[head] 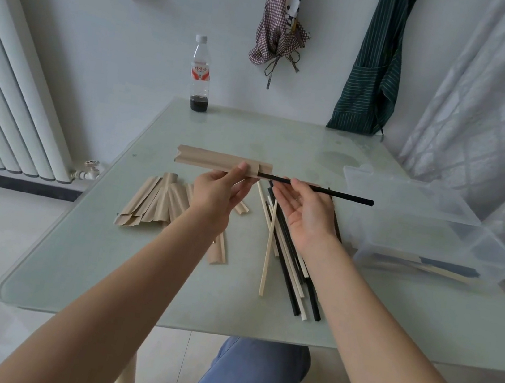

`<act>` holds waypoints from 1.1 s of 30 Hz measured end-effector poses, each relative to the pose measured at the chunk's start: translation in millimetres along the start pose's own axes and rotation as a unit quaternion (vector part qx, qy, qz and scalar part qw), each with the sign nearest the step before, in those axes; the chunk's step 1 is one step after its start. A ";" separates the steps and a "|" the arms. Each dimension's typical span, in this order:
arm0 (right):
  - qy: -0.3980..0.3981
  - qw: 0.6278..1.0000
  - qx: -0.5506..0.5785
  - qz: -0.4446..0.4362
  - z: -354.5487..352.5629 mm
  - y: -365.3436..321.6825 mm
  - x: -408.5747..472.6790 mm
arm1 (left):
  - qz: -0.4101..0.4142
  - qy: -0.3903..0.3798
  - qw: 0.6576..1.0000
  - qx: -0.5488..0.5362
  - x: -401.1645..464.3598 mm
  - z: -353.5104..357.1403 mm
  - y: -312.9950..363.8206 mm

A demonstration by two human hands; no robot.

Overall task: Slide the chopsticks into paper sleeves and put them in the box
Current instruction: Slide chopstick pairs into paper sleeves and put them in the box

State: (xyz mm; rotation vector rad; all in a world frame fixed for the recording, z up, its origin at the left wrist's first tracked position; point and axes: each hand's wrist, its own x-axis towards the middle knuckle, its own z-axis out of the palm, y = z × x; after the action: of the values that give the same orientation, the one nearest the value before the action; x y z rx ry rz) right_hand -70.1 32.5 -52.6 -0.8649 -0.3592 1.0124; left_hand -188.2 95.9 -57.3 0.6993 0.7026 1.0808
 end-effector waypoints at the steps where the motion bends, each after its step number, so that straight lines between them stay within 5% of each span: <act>1: -0.014 1.000 -0.005 0.006 -1.0 -1.2 -0.8 | 0.007 0.005 1.000 -0.003 -0.9 -0.8 1.1; 11: -0.055 0.997 -0.023 0.038 -4.7 -1.1 -4.2 | 0.017 0.007 1.000 0.009 -7.3 2.0 2.2; 28: 0.030 0.999 0.017 0.013 -16.1 -10.5 -7.6 | 0.008 0.025 1.000 -0.013 -8.0 -3.8 5.6; 33: -0.001 0.999 -0.016 0.028 -8.7 -4.5 -10.2 | -0.005 0.029 0.999 -0.016 -8.5 0.1 0.1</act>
State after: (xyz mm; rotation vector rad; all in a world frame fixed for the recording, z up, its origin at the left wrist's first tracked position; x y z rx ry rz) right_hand -67.2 18.7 -53.4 -0.9076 -0.3563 1.0628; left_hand -190.8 88.0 -55.8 0.6392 0.7368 1.1036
